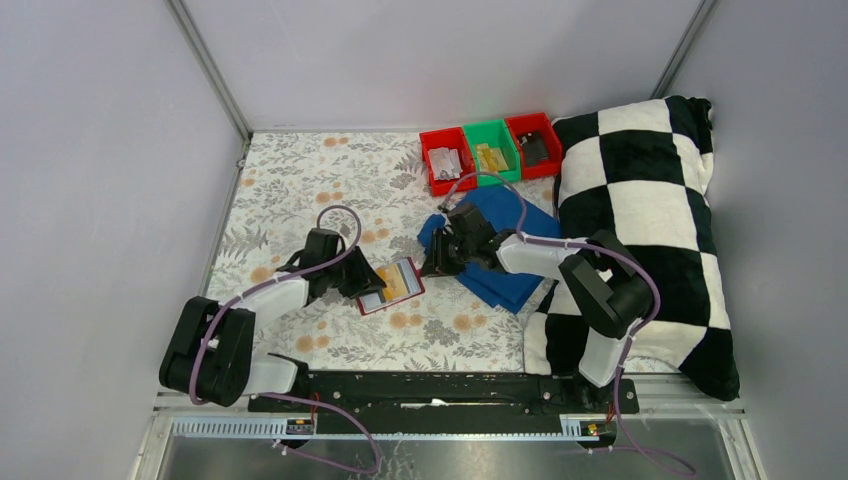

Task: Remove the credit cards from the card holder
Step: Remove the credit card from the card holder.

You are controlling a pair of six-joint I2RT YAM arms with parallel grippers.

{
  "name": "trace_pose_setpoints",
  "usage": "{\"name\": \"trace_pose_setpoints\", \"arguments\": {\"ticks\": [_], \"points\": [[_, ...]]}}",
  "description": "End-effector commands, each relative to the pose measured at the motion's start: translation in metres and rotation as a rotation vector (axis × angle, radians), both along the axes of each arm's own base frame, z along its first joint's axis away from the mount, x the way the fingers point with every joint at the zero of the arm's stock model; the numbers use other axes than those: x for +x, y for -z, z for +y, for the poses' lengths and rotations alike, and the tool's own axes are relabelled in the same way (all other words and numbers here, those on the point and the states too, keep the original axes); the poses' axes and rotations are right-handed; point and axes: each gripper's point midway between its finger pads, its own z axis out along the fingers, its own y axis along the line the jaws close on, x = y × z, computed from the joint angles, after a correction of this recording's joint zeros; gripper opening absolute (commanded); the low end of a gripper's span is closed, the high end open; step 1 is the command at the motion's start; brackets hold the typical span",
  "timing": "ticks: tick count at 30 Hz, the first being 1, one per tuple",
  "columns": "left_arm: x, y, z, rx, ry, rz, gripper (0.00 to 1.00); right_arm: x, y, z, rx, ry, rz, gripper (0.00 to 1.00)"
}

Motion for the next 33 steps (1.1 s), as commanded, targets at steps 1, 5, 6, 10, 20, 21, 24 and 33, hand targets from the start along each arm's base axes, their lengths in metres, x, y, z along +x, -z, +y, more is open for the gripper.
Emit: {"name": "trace_pose_setpoints", "arguments": {"ticks": [1,5,6,10,20,21,24,33], "points": [[0.008,-0.014,0.008,0.041,-0.016,-0.047,0.36,0.009,-0.037,0.008,0.059,-0.022,-0.087,0.33],[0.011,-0.023,0.009,0.037,-0.038,-0.075,0.36,0.008,-0.041,0.025,0.089,-0.052,-0.083,0.34],[0.012,-0.026,0.007,0.015,-0.041,-0.089,0.36,0.008,-0.04,0.028,0.087,-0.056,-0.08,0.33],[0.012,-0.03,0.001,-0.04,-0.054,-0.111,0.37,0.009,-0.042,0.044,0.123,-0.073,-0.069,0.33],[0.013,-0.025,-0.001,-0.07,-0.105,-0.093,0.43,0.001,-0.025,0.059,0.156,-0.095,0.0,0.34],[0.013,-0.025,-0.001,-0.075,-0.108,-0.094,0.43,0.001,-0.023,0.059,0.157,-0.093,0.006,0.34],[0.012,-0.021,-0.002,-0.083,-0.117,-0.088,0.44,0.0,-0.019,0.059,0.157,-0.093,0.017,0.34],[0.006,-0.008,-0.001,-0.09,-0.129,-0.06,0.46,0.0,-0.014,0.062,0.161,-0.095,0.028,0.33]]}}
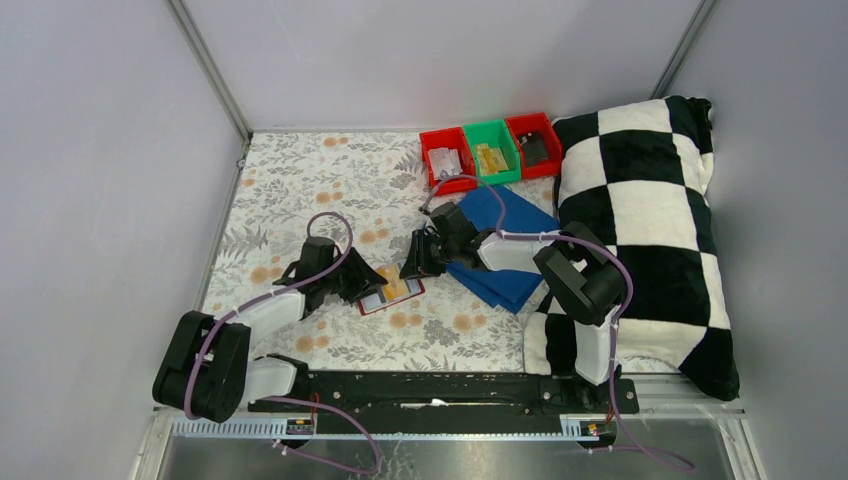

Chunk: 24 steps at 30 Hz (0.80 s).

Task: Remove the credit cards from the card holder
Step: Remove the credit card from the card holder.

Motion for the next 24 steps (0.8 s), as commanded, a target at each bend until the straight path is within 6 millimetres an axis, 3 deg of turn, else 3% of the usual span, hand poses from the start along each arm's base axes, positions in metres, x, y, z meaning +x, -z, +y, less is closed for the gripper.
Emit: {"name": "trace_pose_setpoints", "arguments": {"ticks": [1,20,24], "points": [[0.005,0.0,-0.002,-0.013,-0.006,-0.03,0.46,0.001,-0.01,0.014,0.051,-0.028,-0.008,0.33],[-0.002,0.01,0.005,0.031,-0.014,-0.004,0.46,-0.005,0.005,0.015,0.07,-0.023,0.047,0.34],[0.003,0.004,0.004,0.032,-0.005,-0.026,0.46,-0.006,0.004,0.014,0.072,-0.02,0.05,0.33]]}}
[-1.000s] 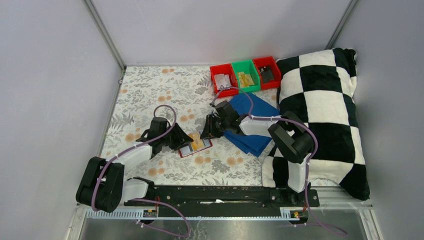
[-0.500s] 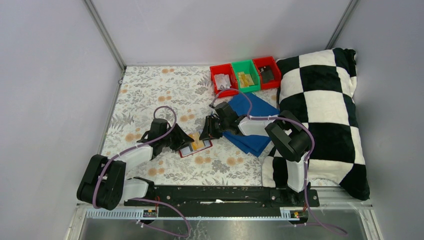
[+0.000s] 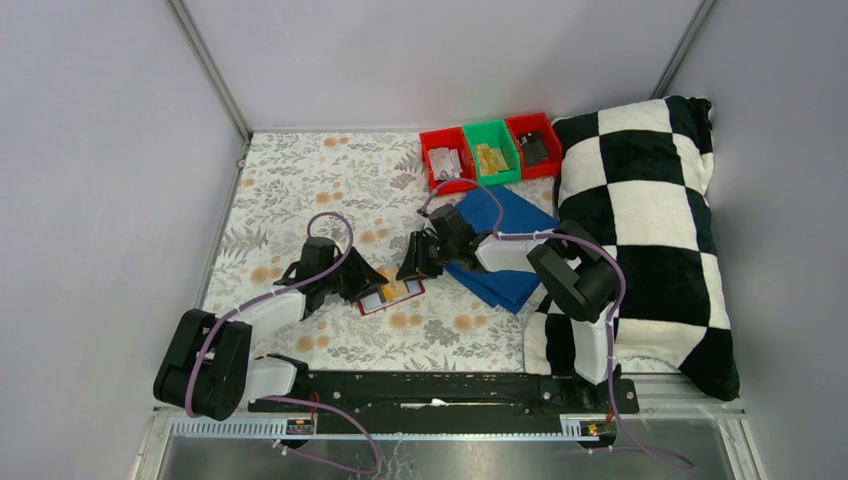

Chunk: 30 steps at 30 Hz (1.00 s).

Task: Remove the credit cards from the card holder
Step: Remove the credit card from the card holder.

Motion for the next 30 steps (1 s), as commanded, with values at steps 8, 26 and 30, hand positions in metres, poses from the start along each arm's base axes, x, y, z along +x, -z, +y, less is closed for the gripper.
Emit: {"name": "trace_pose_setpoints", "arguments": {"ticks": [8,26,30], "points": [[-0.001,0.009,0.008,0.069,0.006,0.005,0.45,-0.007,0.002,0.005,0.034,-0.014,0.022,0.33],[-0.003,0.022,0.017,0.132,0.004,0.008,0.46,-0.01,0.007,0.004,0.038,-0.015,0.04,0.33],[-0.001,0.025,0.022,0.158,-0.012,0.005,0.46,-0.011,0.009,0.005,0.042,-0.012,0.047,0.33]]}}
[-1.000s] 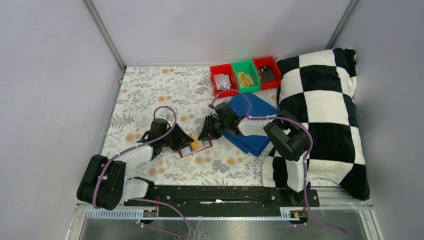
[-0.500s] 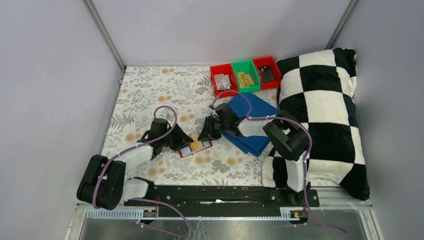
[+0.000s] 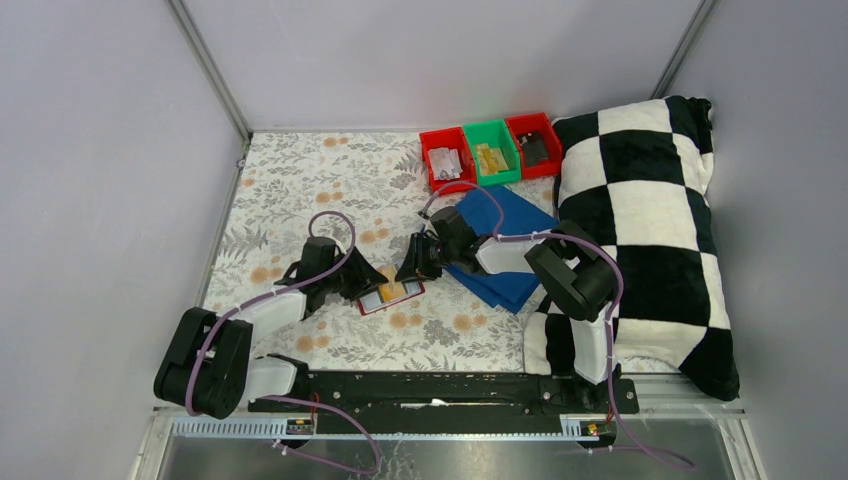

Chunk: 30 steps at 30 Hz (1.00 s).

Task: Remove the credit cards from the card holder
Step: Remove the credit card from the card holder.

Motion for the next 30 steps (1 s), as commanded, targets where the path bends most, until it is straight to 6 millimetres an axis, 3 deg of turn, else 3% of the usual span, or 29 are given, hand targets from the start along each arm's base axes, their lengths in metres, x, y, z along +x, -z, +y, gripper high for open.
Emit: {"name": "trace_pose_setpoints", "arguments": {"ticks": [1,11,19,30], "points": [[-0.003,0.023,0.021,0.13,-0.035,0.035,0.46,-0.007,0.008,0.002,0.007,-0.02,0.021,0.33],[0.02,0.003,0.027,0.218,-0.025,-0.015,0.51,-0.007,0.006,0.002,0.007,-0.021,0.016,0.33],[0.035,0.004,0.024,0.266,0.036,0.018,0.51,-0.006,0.006,0.003,0.009,-0.025,0.013,0.33],[0.029,0.015,0.009,0.198,0.095,0.052,0.5,-0.008,0.009,0.002,0.009,-0.029,0.02,0.33]]}}
